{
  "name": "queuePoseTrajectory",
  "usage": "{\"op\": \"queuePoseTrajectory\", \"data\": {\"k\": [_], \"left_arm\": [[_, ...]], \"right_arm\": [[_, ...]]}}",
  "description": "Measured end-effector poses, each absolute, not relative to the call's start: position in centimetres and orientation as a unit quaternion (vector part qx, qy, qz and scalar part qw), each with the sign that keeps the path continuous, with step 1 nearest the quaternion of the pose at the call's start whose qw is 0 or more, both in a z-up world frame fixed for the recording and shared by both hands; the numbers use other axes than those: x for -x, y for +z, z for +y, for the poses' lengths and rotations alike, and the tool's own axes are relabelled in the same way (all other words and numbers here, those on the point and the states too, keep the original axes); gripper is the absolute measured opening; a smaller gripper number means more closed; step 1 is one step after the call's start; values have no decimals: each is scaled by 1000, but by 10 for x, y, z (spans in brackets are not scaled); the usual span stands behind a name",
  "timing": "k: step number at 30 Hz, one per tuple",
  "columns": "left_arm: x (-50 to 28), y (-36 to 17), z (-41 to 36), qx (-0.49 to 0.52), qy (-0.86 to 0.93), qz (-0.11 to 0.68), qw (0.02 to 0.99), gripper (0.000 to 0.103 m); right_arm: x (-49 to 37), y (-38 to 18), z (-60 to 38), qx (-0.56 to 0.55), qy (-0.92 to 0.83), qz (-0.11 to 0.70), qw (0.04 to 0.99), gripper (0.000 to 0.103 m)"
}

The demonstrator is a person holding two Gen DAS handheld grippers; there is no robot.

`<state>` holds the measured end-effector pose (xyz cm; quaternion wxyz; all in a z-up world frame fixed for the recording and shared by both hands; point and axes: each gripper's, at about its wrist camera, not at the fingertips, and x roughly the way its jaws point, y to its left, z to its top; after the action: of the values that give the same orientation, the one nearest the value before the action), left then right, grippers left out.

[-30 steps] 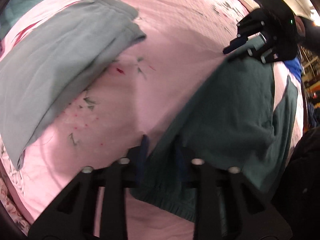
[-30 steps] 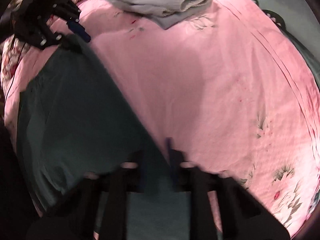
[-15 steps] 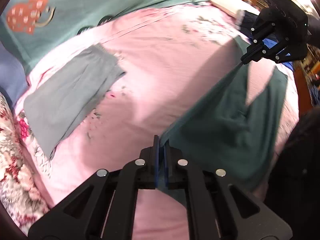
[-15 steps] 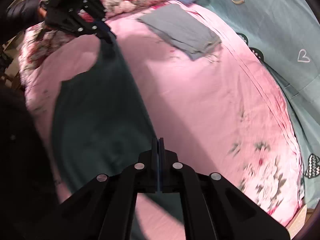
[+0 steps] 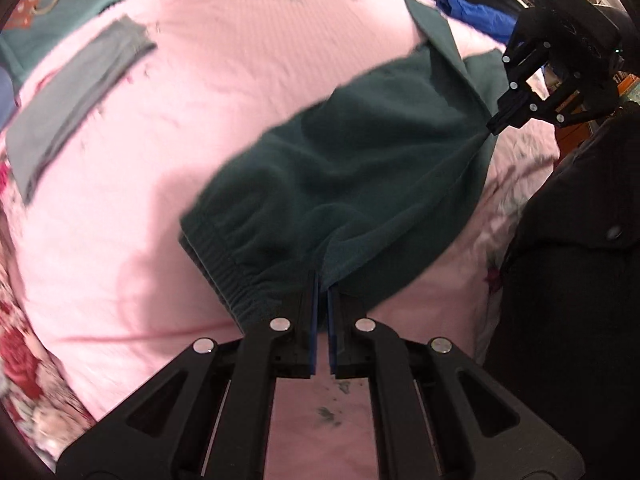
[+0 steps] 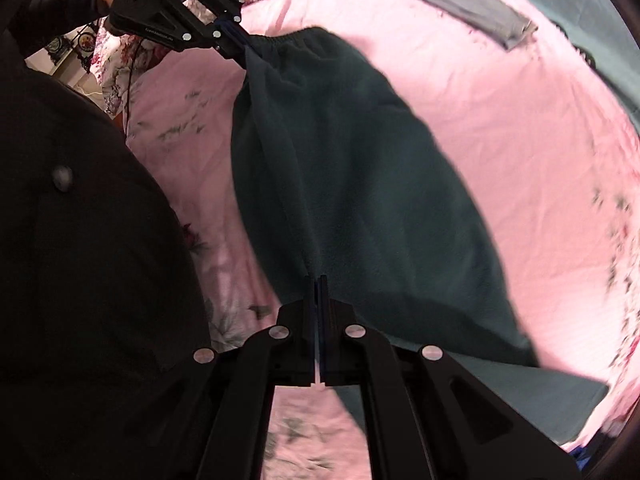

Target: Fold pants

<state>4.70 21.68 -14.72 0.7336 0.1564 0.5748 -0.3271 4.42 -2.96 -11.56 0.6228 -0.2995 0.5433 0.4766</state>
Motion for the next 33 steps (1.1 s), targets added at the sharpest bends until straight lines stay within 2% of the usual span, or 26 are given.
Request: {"op": "queuePoseTrajectory", "data": {"k": [12, 13, 14, 15, 16, 17, 18, 19, 25, 28, 33], "left_arm": [[-35, -190, 218, -162, -314, 583, 732, 5], [-34, -189, 219, -161, -312, 583, 732, 6], [-33, -186, 219, -163, -311, 586, 731, 14], [-32, -181, 220, -168, -306, 589, 729, 21], [-29, -170, 221, -177, -300, 585, 732, 44], [-26, -158, 223, -179, -299, 573, 742, 61], [-23, -143, 224, -180, -295, 561, 753, 65], [-24, -127, 222, -175, -293, 549, 763, 65], [-42, -71, 151, -112, -338, 484, 800, 66], [-49, -88, 83, -92, -367, 480, 792, 66], [-66, -146, -11, -84, -328, 535, 774, 59]], "right_arm": [[-17, -164, -20, 289, 445, 573, 625, 0], [-17, -162, -19, 284, 441, 577, 626, 6], [-20, -158, -21, 273, 431, 590, 626, 21], [-23, -150, -25, 266, 418, 597, 631, 27], [-26, -142, -30, 257, 411, 597, 639, 34], [-30, -129, -41, 242, 404, 590, 655, 40], [-39, -111, -59, 228, 394, 579, 677, 42], [-47, -101, -72, 224, 381, 572, 691, 46], [-144, -72, -188, 284, 247, 533, 758, 46], [-202, -84, -236, 309, 203, 541, 756, 46], [-289, -126, -295, 299, 203, 569, 739, 46]]}}
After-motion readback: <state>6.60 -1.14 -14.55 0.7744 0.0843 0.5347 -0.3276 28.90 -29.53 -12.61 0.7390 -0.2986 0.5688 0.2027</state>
